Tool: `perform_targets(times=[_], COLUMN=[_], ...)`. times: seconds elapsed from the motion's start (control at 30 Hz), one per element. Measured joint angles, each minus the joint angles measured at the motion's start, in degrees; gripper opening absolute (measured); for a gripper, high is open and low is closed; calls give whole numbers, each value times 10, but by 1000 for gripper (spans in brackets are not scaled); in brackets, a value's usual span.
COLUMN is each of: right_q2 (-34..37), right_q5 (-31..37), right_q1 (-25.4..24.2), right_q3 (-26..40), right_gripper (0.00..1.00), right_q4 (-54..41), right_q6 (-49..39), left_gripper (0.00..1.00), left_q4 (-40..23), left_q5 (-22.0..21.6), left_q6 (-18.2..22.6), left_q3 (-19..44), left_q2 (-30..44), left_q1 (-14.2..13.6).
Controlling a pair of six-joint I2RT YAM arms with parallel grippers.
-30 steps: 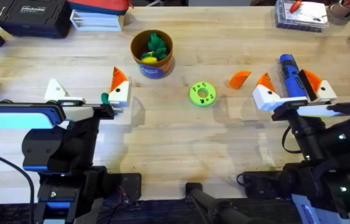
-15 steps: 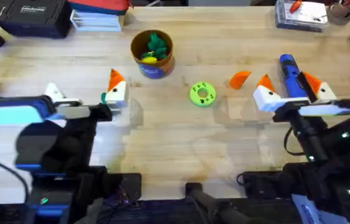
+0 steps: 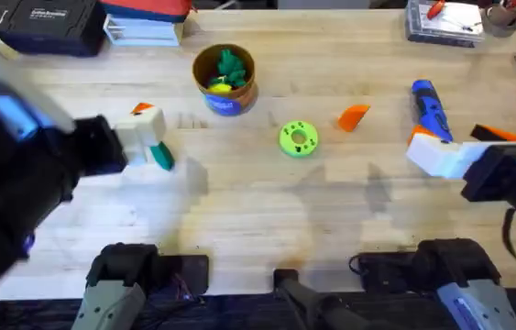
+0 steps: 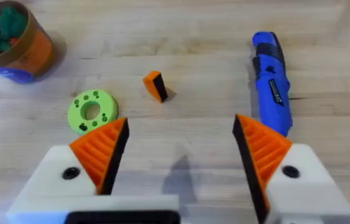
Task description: Pick up the gripper from the table and insert it into the empty holder that is missing its gripper. Then pick up a screw, insert it into the mounting hole, and use the screwdriver to tighten it. Finally, clean up the table by picking up the vegetable and placing it into the bucket.
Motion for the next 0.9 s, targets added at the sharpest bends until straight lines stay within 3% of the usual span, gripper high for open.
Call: perform_targets(times=[0.27, 0.43, 0.5, 0.63, 0.67, 0.7, 0.73, 0.77, 0.9], right_q2=[20, 20, 20, 20, 20, 20, 20, 20, 20], right_q5=[0, 0, 0, 0, 0, 0, 0, 0, 0], right_q1=[0, 0, 0, 0, 0, 0, 0, 0, 0], right_q3=[13, 13, 13, 13, 13, 13, 13, 13, 13], right_gripper=[994, 994, 994, 994, 994, 994, 994, 994, 994], right_q4=[-8, -8, -8, -8, -8, -8, -8, -9, -14], right_q6=[4, 5, 5, 5, 5, 5, 5, 5, 5], left_gripper=[985, 983, 776, 147, 41, 11, 17, 114, 738], left_q4=[-25, -23, -18, -10, -10, -8, -4, 0, 14], left_q5=[71, 72, 73, 72, 73, 75, 80, 86, 135], left_q6=[-4, -75, -102, -125, -122, -119, -113, -104, -73], left_q3=[5, -1, -6, -10, -10, -10, -10, -9, -5], left_q2=[148, 223, 255, 293, 294, 290, 283, 273, 212], left_q1=[0, 0, 0, 0, 0, -1, -5, -9, -36])
